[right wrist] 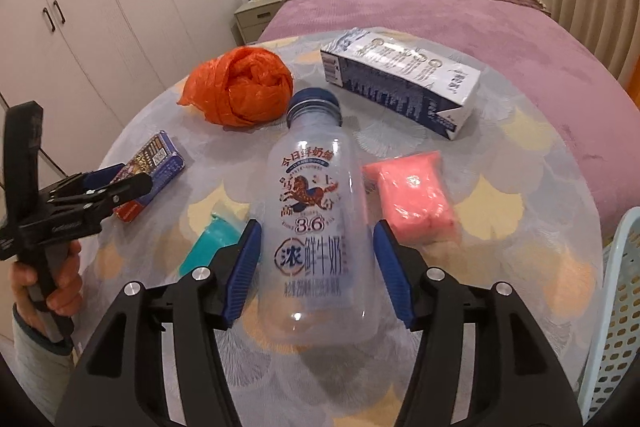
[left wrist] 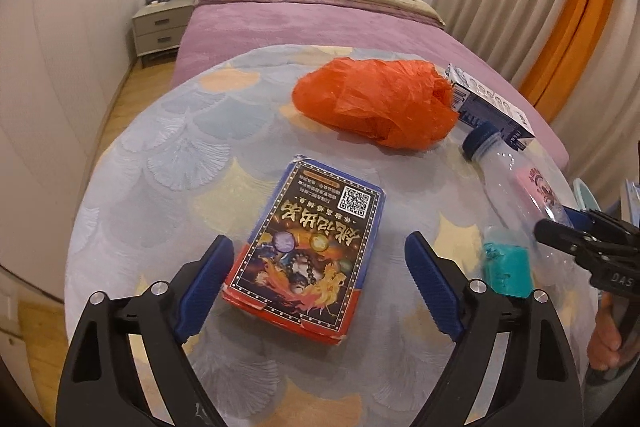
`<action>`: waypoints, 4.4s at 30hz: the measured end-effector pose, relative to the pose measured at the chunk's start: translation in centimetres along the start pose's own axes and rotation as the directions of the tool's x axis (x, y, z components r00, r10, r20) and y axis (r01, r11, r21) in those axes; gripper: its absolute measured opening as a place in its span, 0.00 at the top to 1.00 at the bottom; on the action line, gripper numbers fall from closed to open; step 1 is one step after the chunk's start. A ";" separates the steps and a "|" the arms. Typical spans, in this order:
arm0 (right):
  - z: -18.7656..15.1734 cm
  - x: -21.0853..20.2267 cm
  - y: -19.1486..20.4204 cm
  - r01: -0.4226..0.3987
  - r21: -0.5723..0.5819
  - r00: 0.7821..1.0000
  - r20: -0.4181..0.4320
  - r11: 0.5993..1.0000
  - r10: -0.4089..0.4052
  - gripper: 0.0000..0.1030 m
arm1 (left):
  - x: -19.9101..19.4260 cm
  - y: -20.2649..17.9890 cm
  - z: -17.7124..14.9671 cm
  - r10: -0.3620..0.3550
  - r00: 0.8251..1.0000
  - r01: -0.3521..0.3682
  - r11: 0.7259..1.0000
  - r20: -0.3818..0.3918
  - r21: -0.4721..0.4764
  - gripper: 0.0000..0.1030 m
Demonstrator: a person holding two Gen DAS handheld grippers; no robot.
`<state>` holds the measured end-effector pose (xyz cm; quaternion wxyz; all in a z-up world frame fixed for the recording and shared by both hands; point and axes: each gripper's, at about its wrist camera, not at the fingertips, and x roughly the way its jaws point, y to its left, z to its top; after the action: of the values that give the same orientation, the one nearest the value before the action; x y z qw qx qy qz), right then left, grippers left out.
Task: Collect trash
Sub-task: 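Grasp the printed card box with the left tool while the right tool grasps the clear milk bottle, then carry card box and milk bottle over the blue basket and open both tools, then grasp the teal bag with the left tool while the right tool grasps the pink bag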
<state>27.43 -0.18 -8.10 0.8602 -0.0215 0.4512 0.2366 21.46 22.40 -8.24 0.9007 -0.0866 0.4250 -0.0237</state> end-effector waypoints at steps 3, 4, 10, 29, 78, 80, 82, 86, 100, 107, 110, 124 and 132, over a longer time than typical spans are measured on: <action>0.3 0.8 0.3 0.010 -0.002 1.000 -0.012 1.000 -0.010 0.46 | 0.8 -0.3 -0.1 0.047 0.999 -0.047 0.999 -0.018 0.015 0.17; 0.4 1.1 0.4 0.013 -0.001 1.000 -0.014 1.000 -0.014 0.46 | 0.9 -0.6 0.0 0.060 0.998 -0.059 0.998 -0.019 0.023 0.17; 0.6 1.7 0.2 0.020 0.017 1.000 -0.014 1.000 -0.019 0.48 | 1.3 -1.8 0.0 0.139 0.990 -0.137 0.989 -0.031 0.063 0.23; -2.6 -8.4 -2.5 -0.017 0.083 0.986 0.164 0.996 0.003 0.49 | -7.7 -9.6 -0.5 0.001 0.988 -0.017 0.994 0.152 0.104 0.37; -17.7 -18.0 -31.3 0.141 0.666 0.954 0.106 0.732 -0.280 0.45 | 2.4 -42.2 -4.7 -0.404 0.899 0.439 0.820 -0.170 0.367 0.26; -17.7 -18.3 -31.3 0.125 0.663 0.955 0.122 0.738 -0.271 0.45 | 2.1 -42.1 -4.6 -0.414 0.895 0.447 0.818 -0.167 0.362 0.26; -17.6 -18.7 -30.9 0.132 0.651 0.951 0.129 0.747 -0.281 0.45 | 1.7 -41.9 -4.6 -0.411 0.899 0.438 0.820 -0.153 0.368 0.26; -16.7 -19.1 -29.8 0.136 0.630 0.948 0.140 0.764 -0.284 0.45 | 1.1 -41.1 -4.5 -0.414 0.900 0.435 0.827 -0.137 0.356 0.26; -13.0 -19.1 -22.8 0.126 0.462 0.949 0.202 0.878 -0.242 0.45 | -2.9 -32.9 -3.7 -0.400 0.916 0.389 0.888 -0.005 0.244 0.26; -10.5 -17.4 -18.4 0.108 0.360 0.956 0.219 0.927 -0.196 0.45 | -5.0 -25.5 -3.5 -0.269 0.958 0.256 0.959 0.103 0.125 0.26; -9.4 -16.0 -16.4 0.095 0.311 0.965 0.206 0.945 -0.165 0.45 | -5.4 -22.5 -3.7 -0.162 0.978 0.151 0.984 0.129 0.092 0.23; -4.7 -10.2 -8.5 0.064 0.141 0.984 0.156 0.988 -0.086 0.44 | -0.8 -13.9 -4.4 -0.023 0.999 0.024 0.999 0.027 -0.026 0.18; -2.6 -7.3 -6.5 0.116 0.093 0.978 0.162 0.989 -0.130 0.43 | 1.3 -14.7 -5.0 0.039 0.999 -0.040 0.999 0.019 0.021 0.42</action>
<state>24.72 -9.41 -5.06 0.9083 0.0065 0.3843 0.1650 18.92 7.11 -9.71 0.9057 -0.0686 0.4182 -0.0096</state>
